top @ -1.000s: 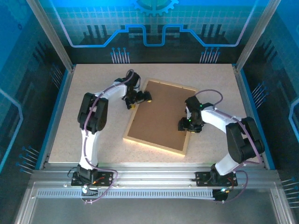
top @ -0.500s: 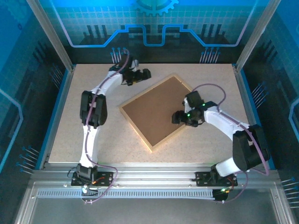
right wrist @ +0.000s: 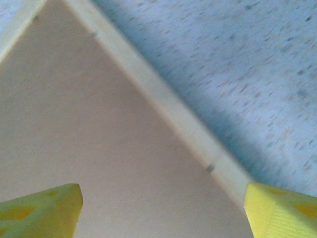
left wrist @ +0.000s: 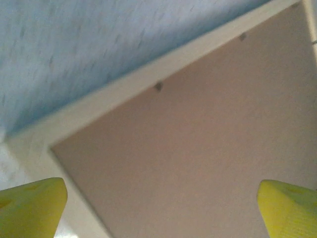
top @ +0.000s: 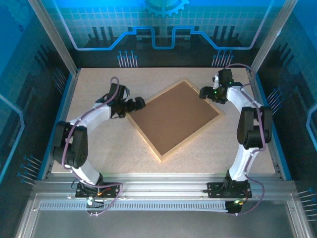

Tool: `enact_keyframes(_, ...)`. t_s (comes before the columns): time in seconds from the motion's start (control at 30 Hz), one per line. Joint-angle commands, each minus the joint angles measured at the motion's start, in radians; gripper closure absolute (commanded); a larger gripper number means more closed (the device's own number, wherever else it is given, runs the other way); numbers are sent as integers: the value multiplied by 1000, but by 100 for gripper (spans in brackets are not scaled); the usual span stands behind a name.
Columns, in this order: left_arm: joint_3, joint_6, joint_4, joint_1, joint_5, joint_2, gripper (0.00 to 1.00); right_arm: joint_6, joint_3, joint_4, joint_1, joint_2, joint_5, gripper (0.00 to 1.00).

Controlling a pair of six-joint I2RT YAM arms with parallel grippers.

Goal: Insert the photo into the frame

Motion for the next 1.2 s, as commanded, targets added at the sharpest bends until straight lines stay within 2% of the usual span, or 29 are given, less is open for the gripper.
enact_keyframes(0.0, -106, -86, 78, -44, -41, -69, 1, -56, 68, -19, -30, 68, -8, 14)
enact_keyframes(0.23, -208, -173, 179, -90, -54, -58, 1, -27, -7, 16, -47, 80, -104, 15)
enact_keyframes(0.47, -177, -214, 288, -114, -22, 60, 1, -2, -166, 81, -47, -18, -161, 18)
enact_keyframes(0.57, -138, -209, 307, -115, -17, 104, 1, 7, -219, 85, -47, -67, -198, 19)
enact_keyframes(0.7, -44, -140, 260, -113, -28, 157, 1, 41, -314, 83, -39, -147, -247, 21)
enact_keyframes(0.93, 114, -47, 189, -69, -47, 234, 1, 110, -527, 67, 14, -317, -215, 22)
enact_keyframes(1.17, 260, 5, 152, -10, -20, 323, 1, 170, -645, 56, 92, -421, -166, 20)
